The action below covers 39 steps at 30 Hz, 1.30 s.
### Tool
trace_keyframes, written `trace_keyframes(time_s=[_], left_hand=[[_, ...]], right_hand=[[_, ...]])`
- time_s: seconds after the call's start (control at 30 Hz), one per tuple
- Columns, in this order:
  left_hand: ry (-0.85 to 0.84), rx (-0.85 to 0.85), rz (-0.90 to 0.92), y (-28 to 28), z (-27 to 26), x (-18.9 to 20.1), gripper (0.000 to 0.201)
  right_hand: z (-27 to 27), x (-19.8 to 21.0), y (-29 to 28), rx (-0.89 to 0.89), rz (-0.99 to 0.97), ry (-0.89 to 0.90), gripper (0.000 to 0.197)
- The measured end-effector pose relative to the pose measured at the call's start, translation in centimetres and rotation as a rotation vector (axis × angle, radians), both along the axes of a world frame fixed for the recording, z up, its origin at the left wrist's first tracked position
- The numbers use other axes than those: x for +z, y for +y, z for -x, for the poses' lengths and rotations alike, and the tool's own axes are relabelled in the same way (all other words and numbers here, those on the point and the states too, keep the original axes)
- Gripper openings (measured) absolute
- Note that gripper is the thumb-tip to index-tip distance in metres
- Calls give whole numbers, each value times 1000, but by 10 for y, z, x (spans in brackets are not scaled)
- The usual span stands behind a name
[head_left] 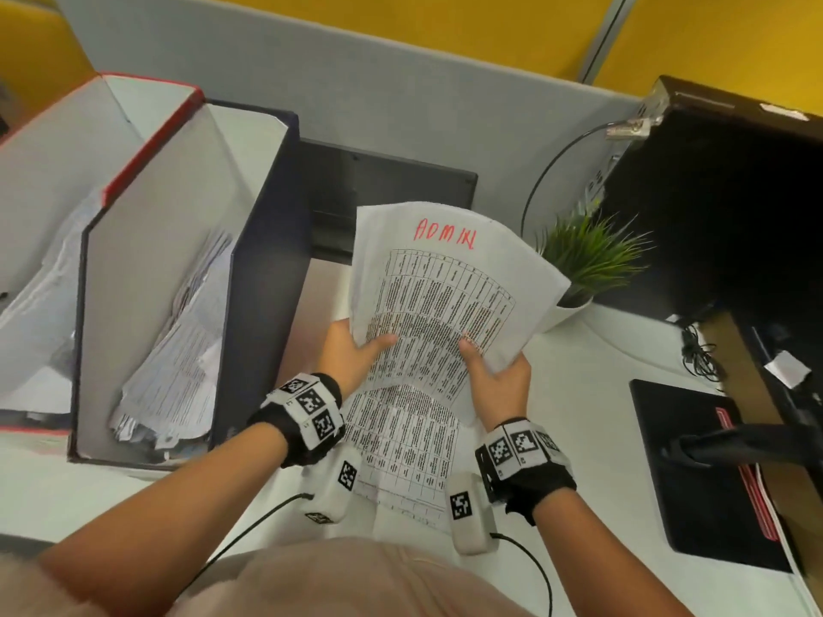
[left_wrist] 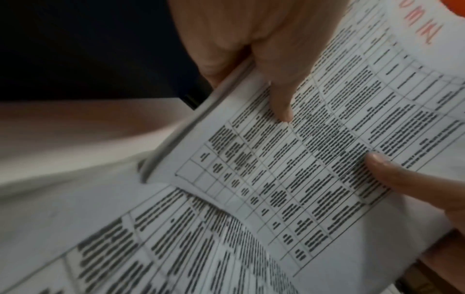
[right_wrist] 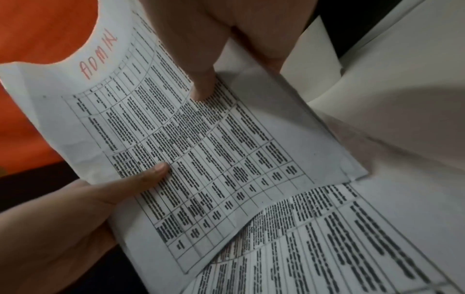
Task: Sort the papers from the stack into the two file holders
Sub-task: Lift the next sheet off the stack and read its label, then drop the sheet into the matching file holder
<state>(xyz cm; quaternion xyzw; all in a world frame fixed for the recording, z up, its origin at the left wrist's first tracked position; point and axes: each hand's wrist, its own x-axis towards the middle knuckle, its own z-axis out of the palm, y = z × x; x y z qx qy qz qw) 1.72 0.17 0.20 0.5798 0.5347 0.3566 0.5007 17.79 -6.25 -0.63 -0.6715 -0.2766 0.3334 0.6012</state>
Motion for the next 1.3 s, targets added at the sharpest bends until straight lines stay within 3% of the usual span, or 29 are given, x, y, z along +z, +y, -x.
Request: trace_keyframes(time_s=[0.2,0.37,0.57,0.7,0.77,0.83,1.0,1.17,1.3], left_hand=[[52,72,-100,9,8,40,22],[107,86,-178,21,37,94,27],[124,193,-35,42,115,144,27],[219,295,77,49,168,161,62],[272,352,89,51,186,163,71],[400,400,82,51,197,162,65],[774,354,88,46,189,136,83],[910,165,-2,44,158,97,38],[1006,44,78,53,146,74,34]], right_hand=[[-8,14,9,3,-104,-25,42],[-14,24,13,161,-260,-169,32],[-24,-11,-2,274,-52,-231,40],[-32,-40,-17,236,152,-262,46],[-36,-52,-24,214,266,-367,49],[-38,-61,-29,216,371,-464,60],[-37,-78,-32,272,528,-464,89],[-34,-90,-35,286,571,-475,100],[-36,-92,-35,314,608,-502,99]])
